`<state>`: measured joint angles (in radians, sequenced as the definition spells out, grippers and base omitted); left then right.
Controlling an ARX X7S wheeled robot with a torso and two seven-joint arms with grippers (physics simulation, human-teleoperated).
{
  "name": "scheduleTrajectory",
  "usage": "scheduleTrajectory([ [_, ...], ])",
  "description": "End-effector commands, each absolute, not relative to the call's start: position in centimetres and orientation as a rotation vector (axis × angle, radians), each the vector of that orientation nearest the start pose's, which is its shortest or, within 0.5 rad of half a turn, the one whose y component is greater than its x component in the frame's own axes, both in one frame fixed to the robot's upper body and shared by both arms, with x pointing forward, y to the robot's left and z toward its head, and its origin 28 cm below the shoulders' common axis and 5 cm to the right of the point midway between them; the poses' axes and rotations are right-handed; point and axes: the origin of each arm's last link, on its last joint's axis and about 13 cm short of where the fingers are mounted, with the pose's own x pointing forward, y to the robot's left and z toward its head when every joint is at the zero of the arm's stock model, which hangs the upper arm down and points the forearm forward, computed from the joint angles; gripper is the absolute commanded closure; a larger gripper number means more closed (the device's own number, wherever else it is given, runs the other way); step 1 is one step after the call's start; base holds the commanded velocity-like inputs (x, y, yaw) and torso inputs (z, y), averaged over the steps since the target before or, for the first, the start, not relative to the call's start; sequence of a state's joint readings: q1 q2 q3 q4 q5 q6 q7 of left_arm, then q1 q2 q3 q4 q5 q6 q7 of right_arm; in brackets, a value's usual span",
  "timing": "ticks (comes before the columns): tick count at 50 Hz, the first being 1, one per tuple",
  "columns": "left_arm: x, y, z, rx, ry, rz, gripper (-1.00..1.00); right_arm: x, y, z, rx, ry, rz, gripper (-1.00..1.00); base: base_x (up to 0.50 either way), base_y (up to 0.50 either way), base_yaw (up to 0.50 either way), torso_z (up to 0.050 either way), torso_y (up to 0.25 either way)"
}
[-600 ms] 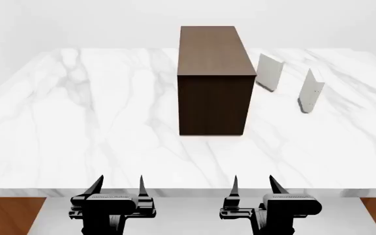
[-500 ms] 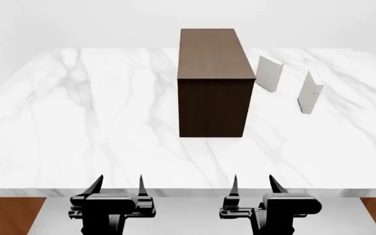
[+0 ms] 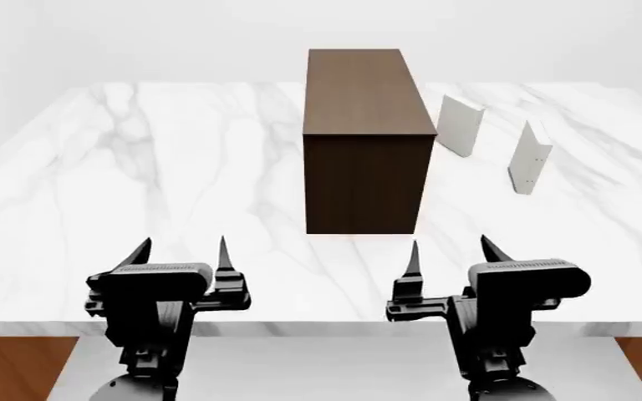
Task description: Pick up the book on the right and place it under the cabinet shelf.
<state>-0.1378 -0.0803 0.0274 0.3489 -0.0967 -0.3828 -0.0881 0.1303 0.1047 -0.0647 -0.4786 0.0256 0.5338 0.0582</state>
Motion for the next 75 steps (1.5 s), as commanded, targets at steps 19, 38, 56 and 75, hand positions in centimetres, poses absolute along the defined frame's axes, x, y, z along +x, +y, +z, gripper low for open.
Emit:
scheduleTrajectory([
  [19,26.6,21.7,18.2,0.012,-0.212,0.022,-1.00,23.3,-12.2,20.3,-0.194,-0.187,-0.022,-1.00,0.00,0.00,0.00,0.000,0.000],
  [38,26.8,22.0,19.3,0.039,-0.188,0.056,-1.00,22.9,-12.6,21.9,-0.207,-0.217,-0.047,-1.00,0.00,0.00,0.00,-0.018,0.000],
  [56,26.8,22.0,19.3,0.035,-0.196,0.052,-1.00,22.8,-12.5,21.9,-0.212,-0.221,-0.040,-1.00,0.00,0.00,0.00,-0.037,0.000],
  [75,27.0,22.4,19.9,0.025,-0.225,0.058,-1.00,22.7,-12.4,22.6,-0.218,-0.226,-0.034,-1.00,0.00,-0.09,0.00,-0.008,0.000],
])
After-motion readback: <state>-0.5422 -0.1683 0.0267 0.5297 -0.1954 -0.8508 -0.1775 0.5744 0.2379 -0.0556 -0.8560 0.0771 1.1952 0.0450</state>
